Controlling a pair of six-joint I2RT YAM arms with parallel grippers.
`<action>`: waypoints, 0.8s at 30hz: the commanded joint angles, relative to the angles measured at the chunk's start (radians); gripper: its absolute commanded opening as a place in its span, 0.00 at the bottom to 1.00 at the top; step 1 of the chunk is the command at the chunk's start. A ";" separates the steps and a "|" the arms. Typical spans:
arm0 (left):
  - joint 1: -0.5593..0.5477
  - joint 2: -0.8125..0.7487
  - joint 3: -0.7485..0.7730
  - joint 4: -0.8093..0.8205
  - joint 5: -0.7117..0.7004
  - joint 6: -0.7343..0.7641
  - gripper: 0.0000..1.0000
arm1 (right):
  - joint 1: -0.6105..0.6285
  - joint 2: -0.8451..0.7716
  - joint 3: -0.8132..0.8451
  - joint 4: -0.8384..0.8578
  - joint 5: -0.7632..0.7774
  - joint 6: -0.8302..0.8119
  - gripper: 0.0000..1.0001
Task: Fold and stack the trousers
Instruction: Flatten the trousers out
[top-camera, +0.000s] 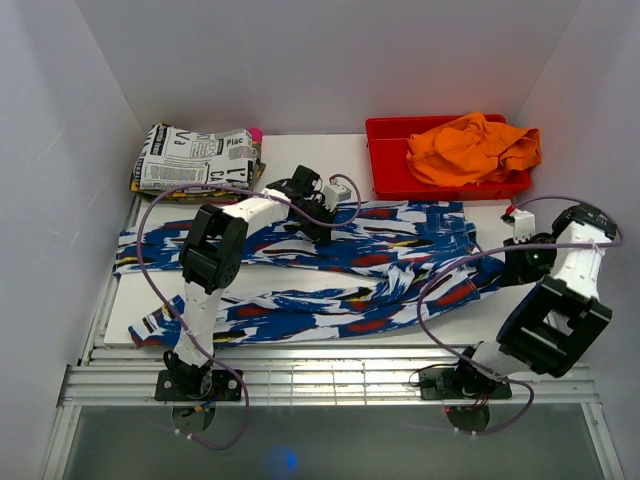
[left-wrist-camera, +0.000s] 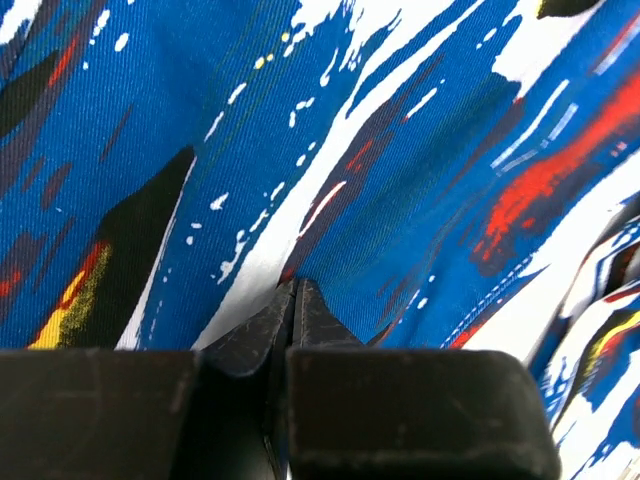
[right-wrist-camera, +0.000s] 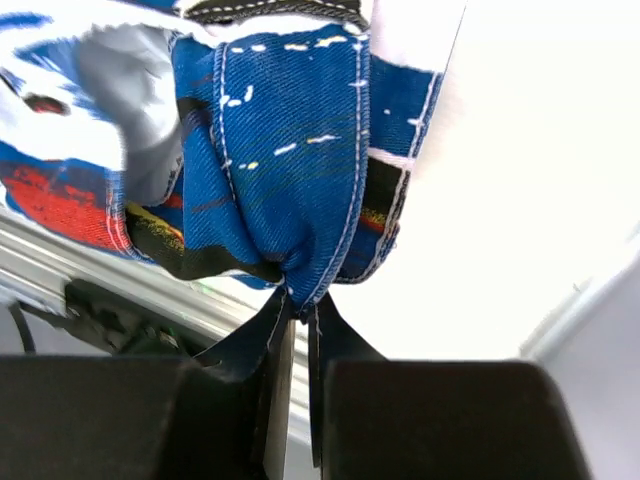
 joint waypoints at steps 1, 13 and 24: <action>0.007 0.070 -0.014 -0.070 -0.080 0.026 0.11 | -0.009 -0.131 -0.004 -0.099 0.119 -0.136 0.08; 0.007 0.032 -0.012 -0.103 -0.041 0.060 0.15 | -0.013 -0.234 -0.205 -0.149 0.393 -0.361 0.84; 0.072 -0.266 -0.031 -0.324 0.105 0.138 0.80 | 0.099 0.203 0.291 -0.139 -0.049 0.049 0.74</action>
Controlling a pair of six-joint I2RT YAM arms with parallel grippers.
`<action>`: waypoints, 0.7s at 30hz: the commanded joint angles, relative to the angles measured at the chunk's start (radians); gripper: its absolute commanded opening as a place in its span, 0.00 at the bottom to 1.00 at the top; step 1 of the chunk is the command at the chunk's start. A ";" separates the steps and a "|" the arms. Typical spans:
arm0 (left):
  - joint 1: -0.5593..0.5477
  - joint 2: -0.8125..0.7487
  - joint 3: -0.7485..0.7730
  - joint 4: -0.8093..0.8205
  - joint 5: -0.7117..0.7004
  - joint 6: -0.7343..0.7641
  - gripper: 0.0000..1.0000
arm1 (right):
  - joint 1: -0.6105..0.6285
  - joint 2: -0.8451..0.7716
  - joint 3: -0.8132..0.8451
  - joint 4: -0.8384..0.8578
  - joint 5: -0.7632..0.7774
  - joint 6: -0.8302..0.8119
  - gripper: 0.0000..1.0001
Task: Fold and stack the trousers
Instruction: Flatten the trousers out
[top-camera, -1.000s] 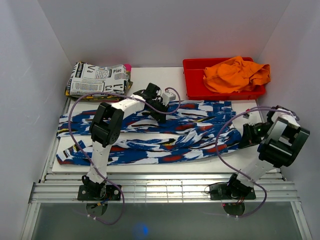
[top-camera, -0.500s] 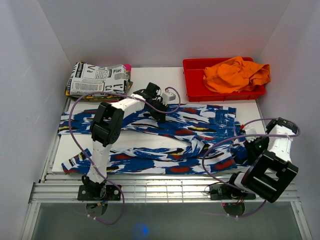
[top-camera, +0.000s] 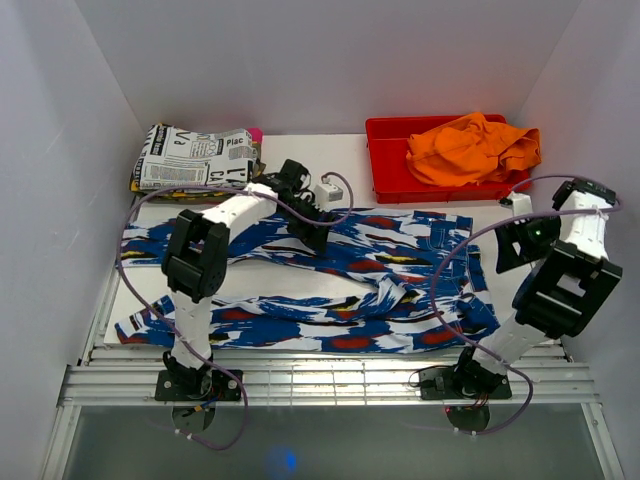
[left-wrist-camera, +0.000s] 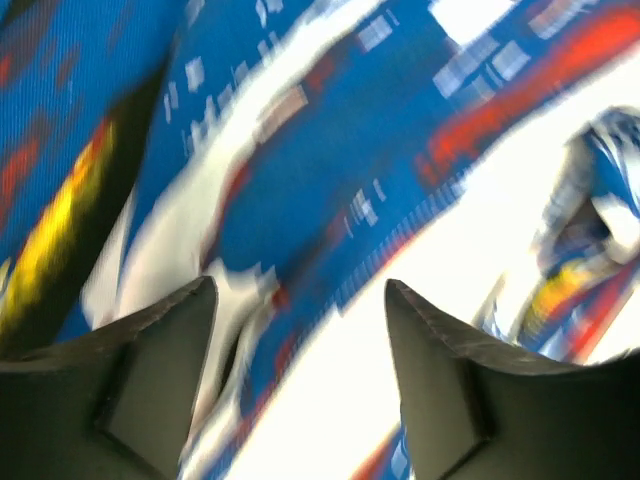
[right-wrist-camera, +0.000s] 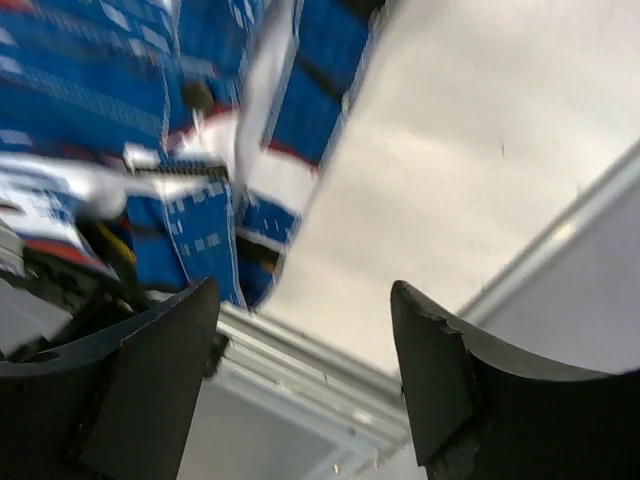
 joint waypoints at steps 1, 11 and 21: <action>0.079 -0.187 -0.029 -0.193 0.111 0.090 0.82 | 0.078 0.088 0.070 0.014 -0.202 0.183 0.73; 0.322 -0.393 -0.281 -0.336 0.074 0.185 0.86 | 0.242 0.233 -0.002 0.277 -0.212 0.448 0.58; 0.381 -0.441 -0.390 -0.266 0.072 0.156 0.87 | 0.250 0.258 -0.107 0.277 -0.147 0.468 0.64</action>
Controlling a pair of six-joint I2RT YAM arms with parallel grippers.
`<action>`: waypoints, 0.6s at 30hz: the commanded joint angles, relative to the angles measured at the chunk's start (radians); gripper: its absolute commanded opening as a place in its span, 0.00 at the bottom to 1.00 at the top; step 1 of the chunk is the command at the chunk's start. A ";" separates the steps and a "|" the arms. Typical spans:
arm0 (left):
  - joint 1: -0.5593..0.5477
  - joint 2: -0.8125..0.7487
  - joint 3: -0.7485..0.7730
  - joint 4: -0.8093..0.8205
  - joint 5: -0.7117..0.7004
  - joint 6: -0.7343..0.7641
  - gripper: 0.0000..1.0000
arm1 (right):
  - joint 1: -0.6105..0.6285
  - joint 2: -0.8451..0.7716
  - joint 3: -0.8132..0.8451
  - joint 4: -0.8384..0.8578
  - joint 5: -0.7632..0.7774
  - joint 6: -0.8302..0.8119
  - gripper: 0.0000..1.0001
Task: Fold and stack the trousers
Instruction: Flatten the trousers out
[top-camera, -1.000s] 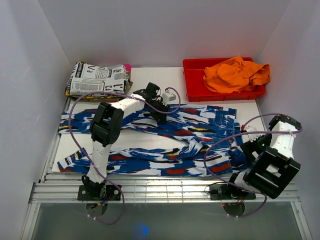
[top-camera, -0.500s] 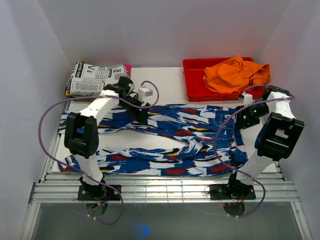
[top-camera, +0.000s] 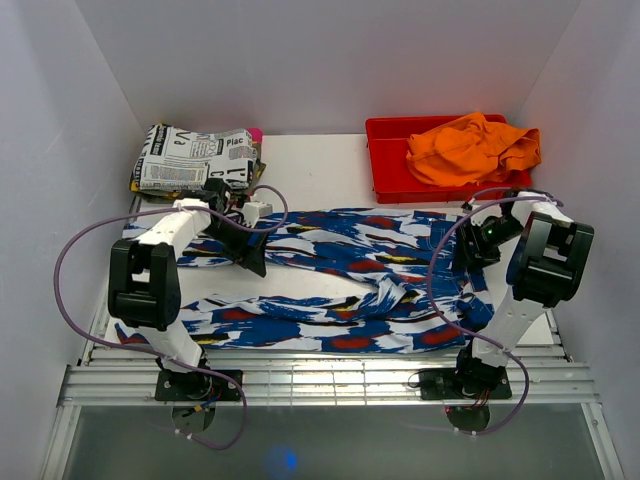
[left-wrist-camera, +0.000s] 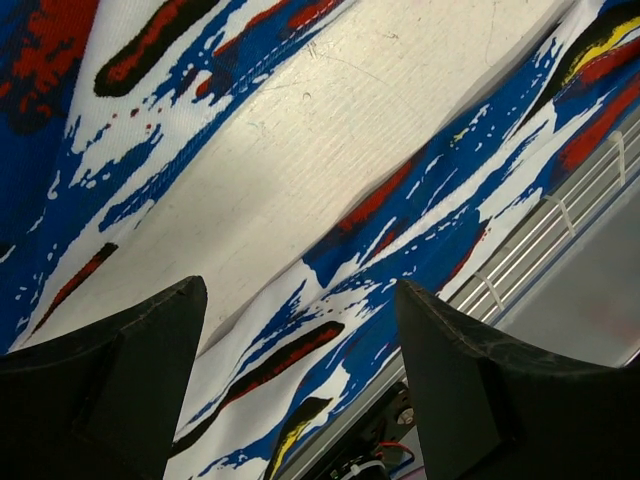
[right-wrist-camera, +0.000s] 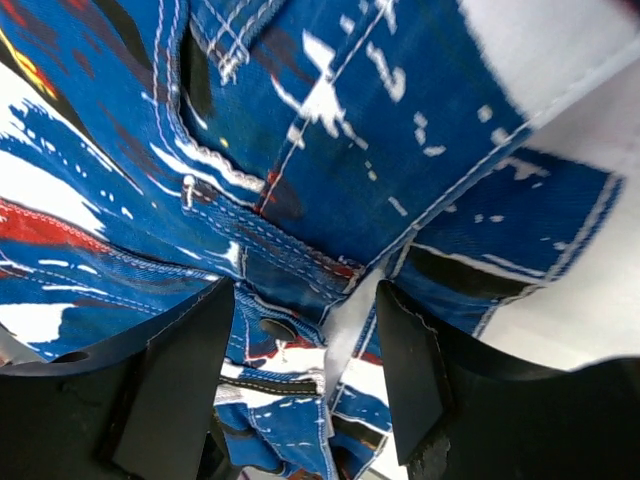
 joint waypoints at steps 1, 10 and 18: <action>0.014 -0.055 -0.006 0.049 0.013 -0.004 0.86 | 0.002 -0.010 -0.032 -0.020 -0.015 0.015 0.64; 0.077 -0.028 0.005 0.069 0.024 -0.009 0.85 | -0.006 -0.091 0.044 -0.090 -0.055 -0.015 0.08; 0.230 -0.060 0.005 -0.011 0.033 0.066 0.83 | -0.113 -0.189 0.267 -0.097 -0.029 -0.054 0.08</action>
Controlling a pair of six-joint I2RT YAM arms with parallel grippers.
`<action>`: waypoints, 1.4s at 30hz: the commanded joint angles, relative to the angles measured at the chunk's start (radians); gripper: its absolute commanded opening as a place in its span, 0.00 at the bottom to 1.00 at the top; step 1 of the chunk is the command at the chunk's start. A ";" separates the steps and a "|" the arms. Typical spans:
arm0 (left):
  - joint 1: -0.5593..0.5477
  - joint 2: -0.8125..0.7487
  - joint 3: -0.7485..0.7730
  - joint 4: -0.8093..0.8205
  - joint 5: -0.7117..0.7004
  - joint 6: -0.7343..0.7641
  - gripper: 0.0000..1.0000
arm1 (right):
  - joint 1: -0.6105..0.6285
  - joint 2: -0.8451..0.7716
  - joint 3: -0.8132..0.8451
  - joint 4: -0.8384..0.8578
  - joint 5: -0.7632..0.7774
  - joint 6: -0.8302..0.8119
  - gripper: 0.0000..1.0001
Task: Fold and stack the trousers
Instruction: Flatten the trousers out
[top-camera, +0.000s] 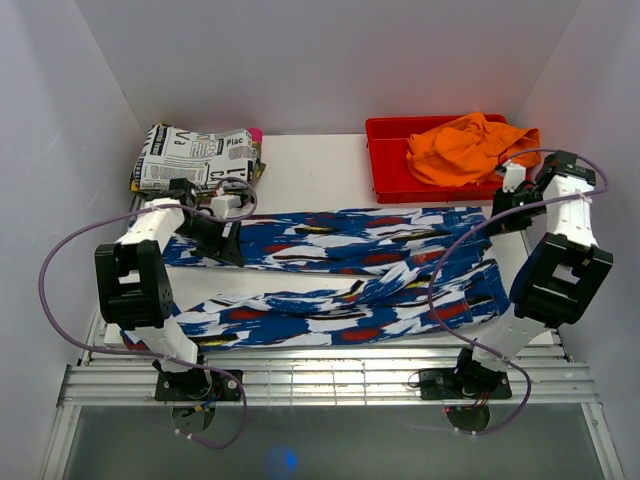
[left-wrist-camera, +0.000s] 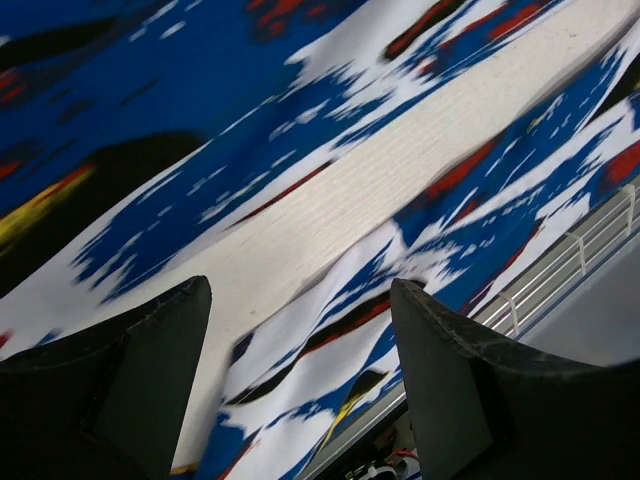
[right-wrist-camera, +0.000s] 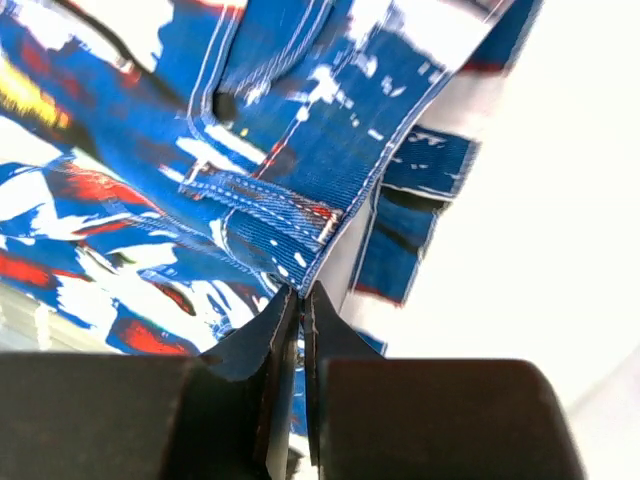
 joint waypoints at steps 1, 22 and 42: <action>0.061 -0.065 0.006 -0.044 0.024 0.062 0.83 | -0.046 -0.063 0.057 0.017 0.010 -0.043 0.08; 0.391 -0.031 0.130 -0.231 -0.051 0.349 0.81 | -0.069 0.050 -0.147 0.273 0.406 -0.012 0.21; 0.669 -0.061 -0.106 -0.136 -0.208 0.682 0.81 | -0.003 -0.115 -0.294 -0.184 0.200 -0.343 0.95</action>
